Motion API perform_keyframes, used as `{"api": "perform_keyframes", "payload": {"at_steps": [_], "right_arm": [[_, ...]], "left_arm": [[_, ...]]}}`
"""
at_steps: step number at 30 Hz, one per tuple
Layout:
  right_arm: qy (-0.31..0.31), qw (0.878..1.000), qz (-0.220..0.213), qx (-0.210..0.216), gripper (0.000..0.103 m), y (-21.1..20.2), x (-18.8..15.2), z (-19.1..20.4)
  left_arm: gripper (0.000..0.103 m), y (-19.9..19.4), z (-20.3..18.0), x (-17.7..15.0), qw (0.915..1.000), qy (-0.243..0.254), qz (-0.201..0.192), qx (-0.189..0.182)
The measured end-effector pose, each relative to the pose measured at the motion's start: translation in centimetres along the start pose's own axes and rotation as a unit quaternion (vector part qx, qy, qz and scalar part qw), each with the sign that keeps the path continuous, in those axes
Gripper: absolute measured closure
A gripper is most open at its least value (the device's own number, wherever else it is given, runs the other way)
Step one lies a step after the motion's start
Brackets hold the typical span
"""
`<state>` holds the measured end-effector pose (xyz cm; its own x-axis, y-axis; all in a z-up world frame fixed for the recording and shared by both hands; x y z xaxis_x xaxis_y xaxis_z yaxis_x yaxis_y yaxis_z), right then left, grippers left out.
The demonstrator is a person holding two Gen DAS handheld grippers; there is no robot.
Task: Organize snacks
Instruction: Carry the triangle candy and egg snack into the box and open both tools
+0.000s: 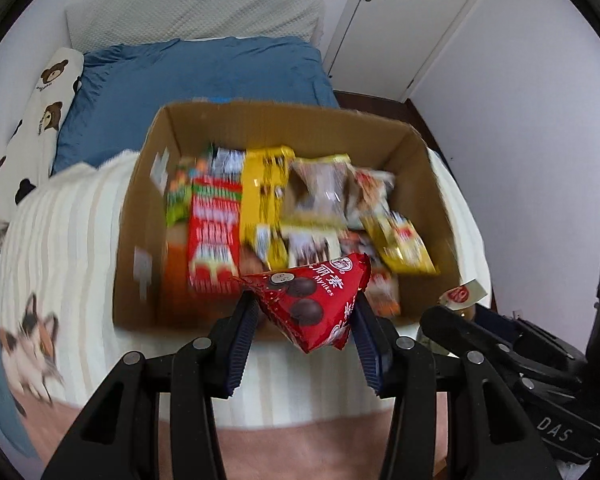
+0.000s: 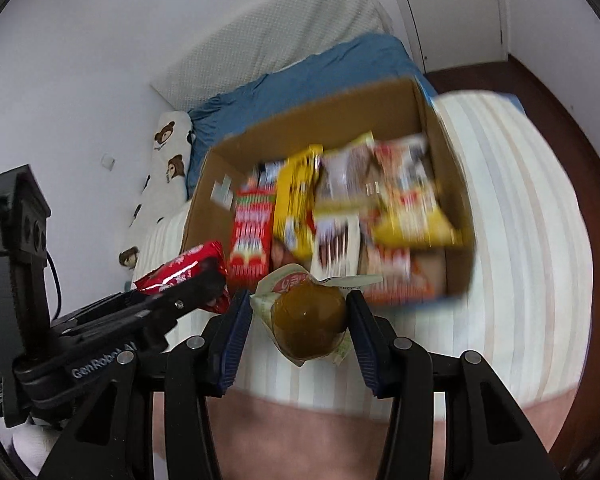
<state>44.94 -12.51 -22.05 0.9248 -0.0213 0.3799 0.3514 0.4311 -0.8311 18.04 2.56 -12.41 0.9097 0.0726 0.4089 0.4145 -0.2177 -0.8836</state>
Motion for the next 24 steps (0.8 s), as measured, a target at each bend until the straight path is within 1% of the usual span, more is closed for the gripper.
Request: {"api": "perform_keyframes", "payload": {"at_steps": [3,6,8,11,15,19,20,21,22,23,24], "right_arm": [[-0.007,1.0,0.014,-0.015,0.052,2.9,3.3,-0.2],[-0.009,0.999,0.034,-0.03,0.052,5.5,5.8,-0.8],[-0.009,0.998,0.051,-0.037,0.052,7.0,6.9,-1.5],[-0.011,0.996,0.074,-0.048,0.052,9.3,7.7,-2.3],[-0.008,0.994,0.099,-0.054,0.052,11.1,7.4,-3.1],[-0.014,0.99,0.122,-0.064,0.051,12.6,7.0,-3.8],[-0.013,0.989,0.13,-0.066,0.051,12.8,6.9,-4.0],[-0.01,0.988,0.135,-0.07,0.05,13.1,6.8,-4.3],[-0.006,0.987,0.14,-0.074,0.043,13.3,6.7,-4.5],[-0.003,0.987,0.146,-0.074,0.038,13.7,6.6,-4.6],[-0.001,0.986,0.149,-0.076,0.028,13.7,6.6,-4.6]], "left_arm": [[0.059,2.8,1.2,3.2,0.9993,0.003,0.034,0.011],[0.059,5.5,2.4,5.1,0.9977,0.0,0.065,0.019],[0.059,7.2,3.2,6.1,0.9962,-0.002,0.083,0.025],[0.059,9.4,3.8,6.9,0.9935,-0.001,0.11,0.029],[0.059,11.7,4.3,6.9,0.9897,0.001,0.14,0.032],[0.059,12.6,4.5,6.5,0.9877,0.005,0.153,0.034],[0.057,12.9,4.6,6.4,0.9872,0.005,0.156,0.033],[0.057,13.0,4.6,6.3,0.9869,0.004,0.158,0.032],[0.057,13.2,4.7,6.1,0.9863,0.005,0.162,0.033],[0.057,13.4,4.7,5.9,0.9853,0.004,0.167,0.035],[0.056,13.6,5.0,5.7,0.9845,0.001,0.17,0.04]]}}
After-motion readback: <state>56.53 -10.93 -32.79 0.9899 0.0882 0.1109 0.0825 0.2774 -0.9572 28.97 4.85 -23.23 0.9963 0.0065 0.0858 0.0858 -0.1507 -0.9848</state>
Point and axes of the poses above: each gripper's, at about its wrist camera, not at the fingertips, and y roughly the way its jaws point, z to its left, x to its top, the point moved 9 cm from there along y, roughly the way its jaws point, and after that the axes turned 1 degree about x, right-handed, at the moved point
